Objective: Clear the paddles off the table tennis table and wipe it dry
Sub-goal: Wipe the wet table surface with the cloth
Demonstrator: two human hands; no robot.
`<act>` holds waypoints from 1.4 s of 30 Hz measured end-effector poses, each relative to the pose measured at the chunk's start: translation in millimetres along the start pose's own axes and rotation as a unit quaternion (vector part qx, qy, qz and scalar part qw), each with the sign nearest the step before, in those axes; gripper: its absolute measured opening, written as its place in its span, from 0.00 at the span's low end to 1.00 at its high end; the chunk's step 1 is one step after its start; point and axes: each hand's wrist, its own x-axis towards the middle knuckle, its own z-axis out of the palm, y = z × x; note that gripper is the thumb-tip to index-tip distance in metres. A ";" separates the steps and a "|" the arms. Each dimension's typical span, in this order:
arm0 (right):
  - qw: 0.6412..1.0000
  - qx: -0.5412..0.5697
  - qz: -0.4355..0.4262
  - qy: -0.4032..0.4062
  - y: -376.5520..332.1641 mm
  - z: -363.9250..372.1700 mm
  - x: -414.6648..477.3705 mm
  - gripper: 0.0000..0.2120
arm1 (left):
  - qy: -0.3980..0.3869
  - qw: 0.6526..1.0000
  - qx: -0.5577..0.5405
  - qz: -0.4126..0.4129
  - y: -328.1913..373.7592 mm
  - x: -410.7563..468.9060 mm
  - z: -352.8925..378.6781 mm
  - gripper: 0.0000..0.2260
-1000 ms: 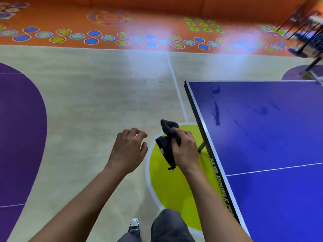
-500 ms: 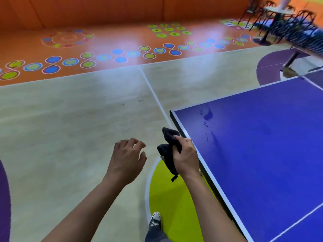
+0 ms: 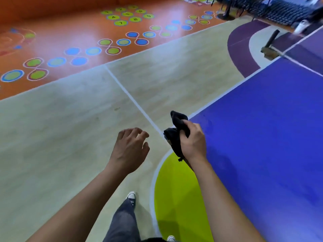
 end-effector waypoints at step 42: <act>0.530 -0.204 0.640 0.517 93.8 19.5 -0.5 0.19 | -0.261 0.529 0.027 0.807 179.2 418.0 234.5 0.18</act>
